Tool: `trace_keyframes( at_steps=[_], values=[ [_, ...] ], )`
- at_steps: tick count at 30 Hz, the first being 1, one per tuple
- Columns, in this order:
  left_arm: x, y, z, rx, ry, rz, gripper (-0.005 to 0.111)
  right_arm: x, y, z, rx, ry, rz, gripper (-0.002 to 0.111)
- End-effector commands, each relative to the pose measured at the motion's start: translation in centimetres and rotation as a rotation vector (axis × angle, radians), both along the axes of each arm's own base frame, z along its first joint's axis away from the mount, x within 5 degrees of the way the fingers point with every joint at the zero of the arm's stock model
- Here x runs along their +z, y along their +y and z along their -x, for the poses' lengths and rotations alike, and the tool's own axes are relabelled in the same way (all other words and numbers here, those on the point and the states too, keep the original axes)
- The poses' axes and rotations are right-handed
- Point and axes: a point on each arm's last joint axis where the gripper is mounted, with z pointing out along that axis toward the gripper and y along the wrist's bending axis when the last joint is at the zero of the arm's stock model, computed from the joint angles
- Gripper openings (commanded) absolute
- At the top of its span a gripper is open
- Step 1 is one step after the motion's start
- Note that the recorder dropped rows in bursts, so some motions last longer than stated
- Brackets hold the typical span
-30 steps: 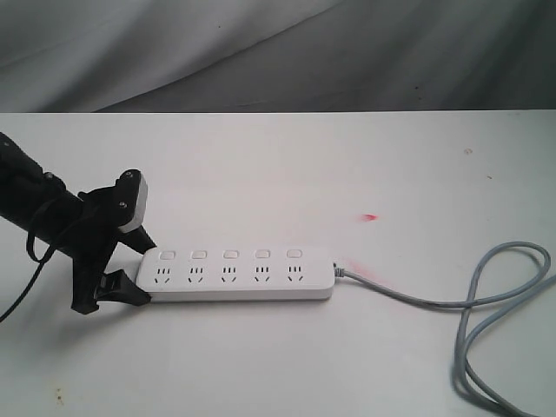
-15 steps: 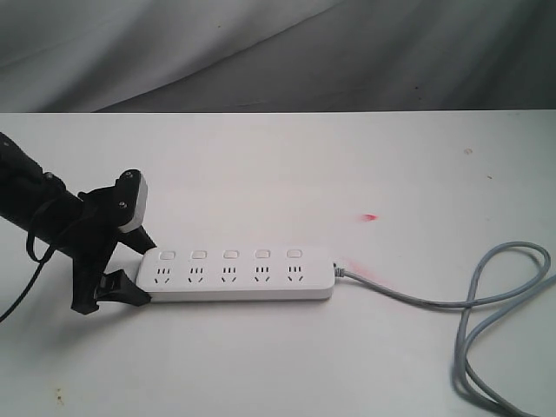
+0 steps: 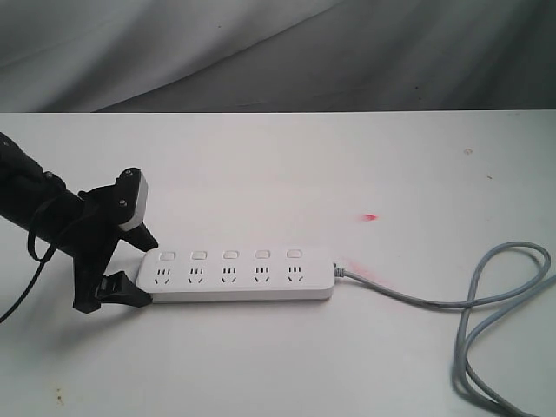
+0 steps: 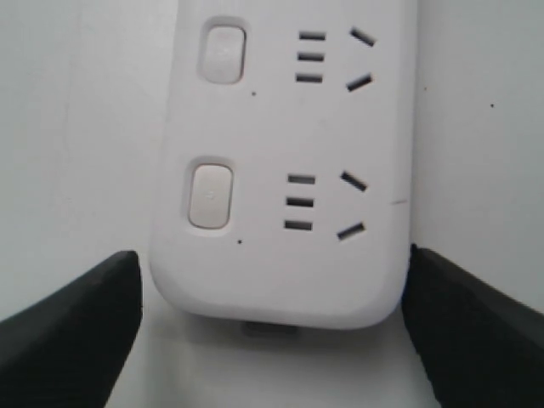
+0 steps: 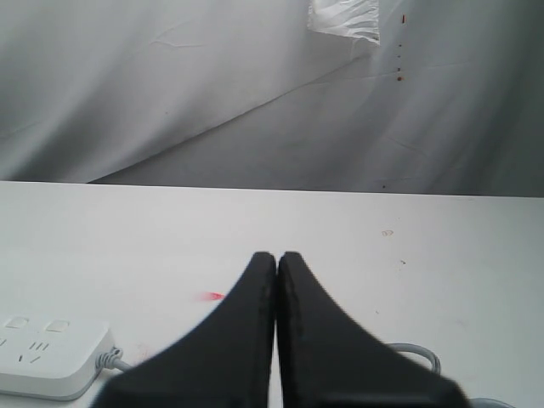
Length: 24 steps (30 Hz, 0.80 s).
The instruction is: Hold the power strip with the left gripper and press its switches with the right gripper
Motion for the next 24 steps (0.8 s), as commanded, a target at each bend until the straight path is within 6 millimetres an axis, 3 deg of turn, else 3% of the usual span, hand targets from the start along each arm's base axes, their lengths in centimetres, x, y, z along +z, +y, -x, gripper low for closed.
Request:
trace_keyframes(
  at_steps=[1, 6, 12, 18, 20, 24],
  values=[
    [0.2, -0.3, -0.1, 0.007, 0.002, 0.018, 0.079, -0.1, -0.1, 0.0, -0.008, 0.002, 0.011, 0.0],
    [1.2, -0.5, -0.1, 0.019, -0.011, 0.043, 0.079, -0.1, -0.1, 0.0, -0.008, 0.002, 0.011, 0.0],
    [7.4, -0.8, 0.1, 0.087, -0.175, 0.099, 0.079, -0.1, -0.1, 0.0, -0.008, 0.003, 0.008, 0.0],
    [15.7, -1.0, 2.8, 0.323, -0.262, 0.204, 0.075, -0.1, -0.1, 0.0, -0.008, 0.003, 0.008, 0.0],
    [18.5, -1.3, 4.6, 0.342, -0.289, 0.25, 0.064, -0.1, -0.1, 0.0, -0.008, 0.003, 0.008, 0.0],
    [22.5, -2.2, 8.7, 0.229, -0.326, 0.309, 0.023, -0.1, -0.1, 0.0, -0.008, 0.003, 0.008, 0.0]
  ],
)
